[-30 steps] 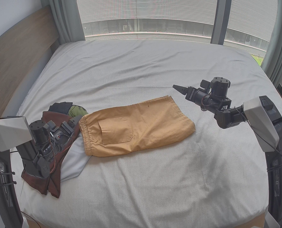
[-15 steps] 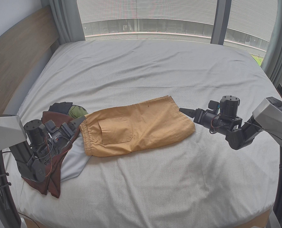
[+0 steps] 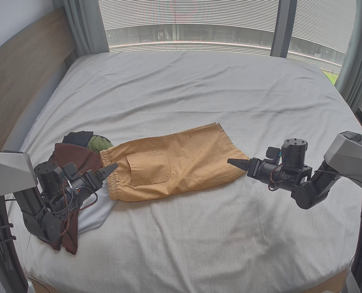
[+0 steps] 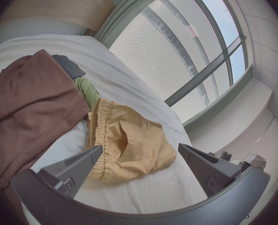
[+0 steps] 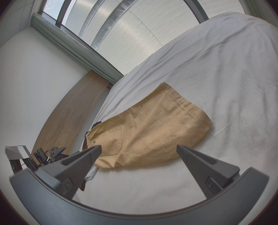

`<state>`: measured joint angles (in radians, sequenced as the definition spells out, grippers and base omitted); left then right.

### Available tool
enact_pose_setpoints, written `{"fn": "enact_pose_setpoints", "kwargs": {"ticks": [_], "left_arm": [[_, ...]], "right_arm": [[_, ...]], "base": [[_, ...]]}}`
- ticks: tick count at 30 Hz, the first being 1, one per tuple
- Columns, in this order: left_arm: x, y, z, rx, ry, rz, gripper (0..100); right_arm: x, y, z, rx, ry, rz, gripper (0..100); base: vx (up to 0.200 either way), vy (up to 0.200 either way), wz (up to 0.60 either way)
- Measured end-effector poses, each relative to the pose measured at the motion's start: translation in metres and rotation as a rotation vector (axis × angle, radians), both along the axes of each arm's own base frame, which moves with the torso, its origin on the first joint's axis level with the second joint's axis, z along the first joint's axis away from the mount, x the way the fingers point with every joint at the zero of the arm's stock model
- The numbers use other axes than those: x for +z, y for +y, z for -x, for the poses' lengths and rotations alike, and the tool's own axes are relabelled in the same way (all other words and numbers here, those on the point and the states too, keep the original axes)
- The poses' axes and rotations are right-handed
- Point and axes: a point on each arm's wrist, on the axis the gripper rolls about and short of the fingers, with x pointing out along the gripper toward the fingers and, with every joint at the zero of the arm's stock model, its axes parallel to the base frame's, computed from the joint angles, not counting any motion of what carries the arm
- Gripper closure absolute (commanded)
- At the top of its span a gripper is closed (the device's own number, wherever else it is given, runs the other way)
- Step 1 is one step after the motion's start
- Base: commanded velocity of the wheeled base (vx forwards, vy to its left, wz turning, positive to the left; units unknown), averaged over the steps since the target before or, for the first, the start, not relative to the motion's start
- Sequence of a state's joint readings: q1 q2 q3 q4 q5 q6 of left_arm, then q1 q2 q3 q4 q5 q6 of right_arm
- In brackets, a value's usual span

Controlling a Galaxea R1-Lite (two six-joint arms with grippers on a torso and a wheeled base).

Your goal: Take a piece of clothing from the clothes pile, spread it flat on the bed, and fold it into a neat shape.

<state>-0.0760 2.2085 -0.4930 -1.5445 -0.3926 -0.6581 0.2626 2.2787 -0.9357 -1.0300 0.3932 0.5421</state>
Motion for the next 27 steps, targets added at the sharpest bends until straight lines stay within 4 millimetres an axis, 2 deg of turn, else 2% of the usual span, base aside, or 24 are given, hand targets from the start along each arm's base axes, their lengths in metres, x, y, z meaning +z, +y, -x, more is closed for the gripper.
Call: {"fn": "enact_pose_setpoints", "kwargs": {"ticks": [7, 12, 22, 27], "left_arm": [[-0.006, -0.001, 0.0, -0.003, 0.015, -0.011, 0], [-0.008, -0.001, 0.0, -0.002, 0.02, -0.011, 0], [-0.008, 0.0, -0.001, 0.005, 0.021, -0.012, 0], [-0.008, 0.0, -0.001, 0.007, 0.021, -0.012, 0]], "right_arm": [[-0.01, -0.007, 0.002, -0.015, 0.039, 0.008, 0], [-0.02, -0.006, -0.002, -0.016, 0.062, 0.006, 0], [-0.057, 0.011, -0.016, -0.005, 0.125, -0.001, 0], [-0.069, 0.017, -0.023, -0.006, 0.148, -0.018, 0]], "base": [[0.0, 0.0, 0.0], [0.0, 0.0, 0.0], [0.0, 0.0, 0.0], [0.0, 0.0, 0.0]]}}
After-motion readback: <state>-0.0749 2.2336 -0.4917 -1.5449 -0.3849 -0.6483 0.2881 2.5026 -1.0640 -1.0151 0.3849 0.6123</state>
